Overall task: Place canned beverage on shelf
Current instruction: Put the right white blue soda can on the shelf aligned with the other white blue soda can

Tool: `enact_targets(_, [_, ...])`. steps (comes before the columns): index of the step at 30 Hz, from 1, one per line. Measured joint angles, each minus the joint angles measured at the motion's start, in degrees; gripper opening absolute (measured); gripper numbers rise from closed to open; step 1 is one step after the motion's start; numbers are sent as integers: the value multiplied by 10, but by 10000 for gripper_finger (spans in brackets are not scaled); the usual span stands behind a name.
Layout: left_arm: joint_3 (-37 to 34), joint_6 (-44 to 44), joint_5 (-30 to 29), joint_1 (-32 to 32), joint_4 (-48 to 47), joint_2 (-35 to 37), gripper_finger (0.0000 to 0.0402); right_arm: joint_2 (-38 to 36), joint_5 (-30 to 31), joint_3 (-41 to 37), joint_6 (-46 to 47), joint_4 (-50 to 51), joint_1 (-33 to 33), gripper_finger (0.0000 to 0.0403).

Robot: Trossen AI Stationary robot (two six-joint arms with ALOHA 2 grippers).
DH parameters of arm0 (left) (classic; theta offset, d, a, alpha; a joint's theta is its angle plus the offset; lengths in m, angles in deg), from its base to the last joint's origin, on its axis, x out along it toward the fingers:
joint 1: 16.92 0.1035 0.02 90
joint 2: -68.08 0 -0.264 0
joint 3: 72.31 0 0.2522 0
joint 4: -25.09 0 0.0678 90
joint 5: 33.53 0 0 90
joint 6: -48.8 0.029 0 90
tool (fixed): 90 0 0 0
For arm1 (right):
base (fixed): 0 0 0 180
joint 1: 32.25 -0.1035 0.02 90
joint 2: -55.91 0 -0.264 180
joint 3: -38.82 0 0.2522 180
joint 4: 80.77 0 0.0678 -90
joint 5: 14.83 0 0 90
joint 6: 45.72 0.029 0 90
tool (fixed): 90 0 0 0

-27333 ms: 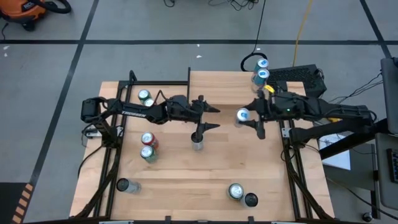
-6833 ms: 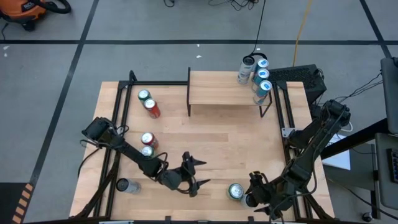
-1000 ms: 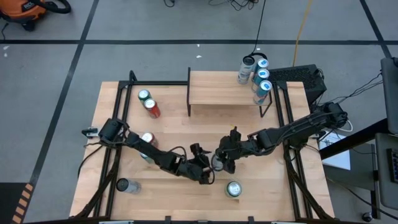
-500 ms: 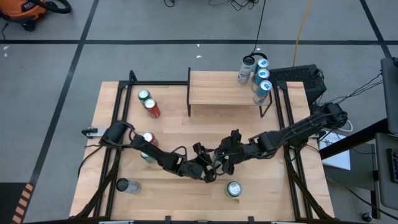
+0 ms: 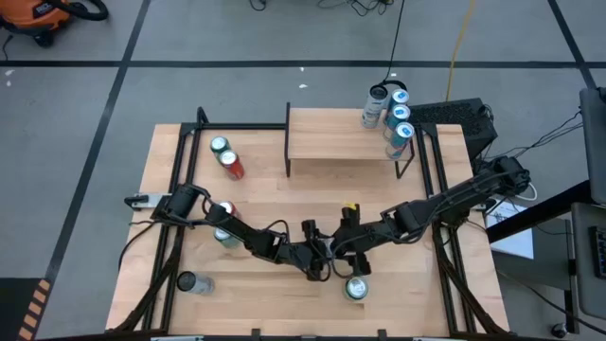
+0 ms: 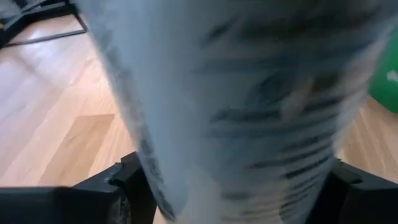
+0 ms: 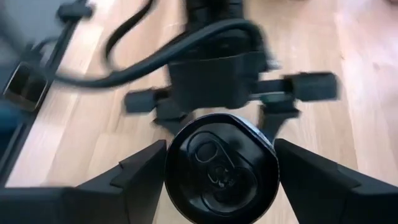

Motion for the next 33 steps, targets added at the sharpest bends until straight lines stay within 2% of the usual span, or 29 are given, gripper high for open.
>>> enact_targets(4, [-1, 33, 13, 1, 11, 0, 267, -1, -8, 0, -53, 5, -2, 275])
enact_targets(8, [-1, 37, 20, 4, 14, 0, 258, -1, -7, 0, -55, 9, -1, 275])
enact_targets(13, [-1, 35, 25, 6, 13, 0, 255, -14, -7, 0, 3, 15, -1, 275])
enact_targets(18, [-1, 35, 23, 6, 13, 0, 255, -69, -11, 0, 30, 16, 0, 275])
enact_targets(22, [-1, 37, 38, 7, 18, 0, 254, -114, -65, 0, -52, 38, -7, 275])
enact_targets(24, [-1, 41, 76, 9, 28, 0, 254, -127, -105, 1, -114, 52, -14, 275])
enact_targets(27, [-1, 63, 170, 14, 67, -1, 254, -125, -125, 0, -184, 54, -26, 275])
enact_targets(33, [-1, 97, 348, 30, 144, 0, 254, -108, -124, 0, -197, 20, -31, 274])
